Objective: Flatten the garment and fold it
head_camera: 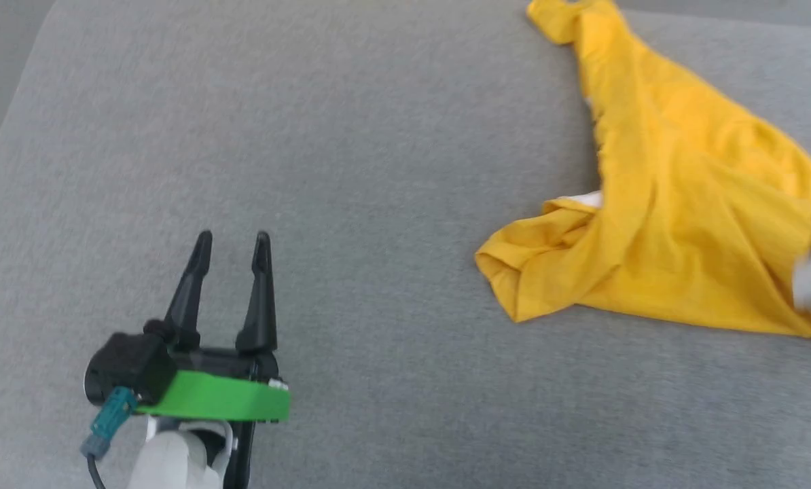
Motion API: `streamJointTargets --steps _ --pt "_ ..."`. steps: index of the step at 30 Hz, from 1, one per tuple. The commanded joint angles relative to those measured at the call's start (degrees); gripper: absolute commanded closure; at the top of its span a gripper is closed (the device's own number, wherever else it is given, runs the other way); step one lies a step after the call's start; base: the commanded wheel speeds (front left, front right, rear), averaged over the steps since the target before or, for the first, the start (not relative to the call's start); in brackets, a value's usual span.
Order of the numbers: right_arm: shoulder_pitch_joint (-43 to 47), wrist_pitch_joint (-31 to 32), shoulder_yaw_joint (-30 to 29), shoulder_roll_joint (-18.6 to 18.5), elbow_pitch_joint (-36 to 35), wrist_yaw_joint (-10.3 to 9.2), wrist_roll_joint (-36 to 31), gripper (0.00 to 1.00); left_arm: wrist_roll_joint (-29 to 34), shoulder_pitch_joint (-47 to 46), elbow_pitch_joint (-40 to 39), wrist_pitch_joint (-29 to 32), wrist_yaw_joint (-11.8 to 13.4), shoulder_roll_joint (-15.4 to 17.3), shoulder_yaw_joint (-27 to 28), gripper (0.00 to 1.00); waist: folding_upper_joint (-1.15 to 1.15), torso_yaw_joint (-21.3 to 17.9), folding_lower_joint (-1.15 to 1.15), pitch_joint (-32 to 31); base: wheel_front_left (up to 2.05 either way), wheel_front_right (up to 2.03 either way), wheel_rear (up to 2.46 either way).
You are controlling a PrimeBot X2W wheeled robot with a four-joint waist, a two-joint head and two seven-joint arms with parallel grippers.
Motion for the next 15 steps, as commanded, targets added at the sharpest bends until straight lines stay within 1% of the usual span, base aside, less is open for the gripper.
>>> streamJointTargets --steps 1,5,8,12,15 --pt "9.8 -5.3 -1.8 0.2 -0.8 -0.08 2.6 0.0 1.0 2.4 -0.5 -0.2 -0.3 0.2 -0.4 0.0 0.0 -2.9 0.0 -3.5 0.0 0.0 0.0" --pt "18.3 -11.1 -3.1 0.3 3.2 -0.08 9.1 0.0 0.7 5.2 -0.6 -0.2 -0.4 0.1 -0.8 0.0 0.0 -3.6 0.0 -4.7 0.0 0.0 0.0" --pt "21.5 -14.7 -3.4 0.3 5.9 -0.08 11.9 0.0 0.9 6.3 -0.8 -0.2 -0.4 0.0 -1.0 0.0 0.0 -4.1 0.0 -5.2 0.0 0.0 0.0" --pt "21.7 -17.1 -3.3 0.3 5.7 -0.08 11.1 0.0 1.5 5.0 -1.4 -0.2 -0.4 0.4 -3.0 0.0 0.0 -4.5 0.0 -5.2 0.0 0.0 0.0" --pt "20.0 -17.0 -4.1 0.3 3.2 -0.08 9.8 0.0 1.9 0.9 -1.5 2.1 -0.5 2.1 -6.5 0.0 0.0 -4.4 0.0 -4.1 0.0 0.0 0.0"
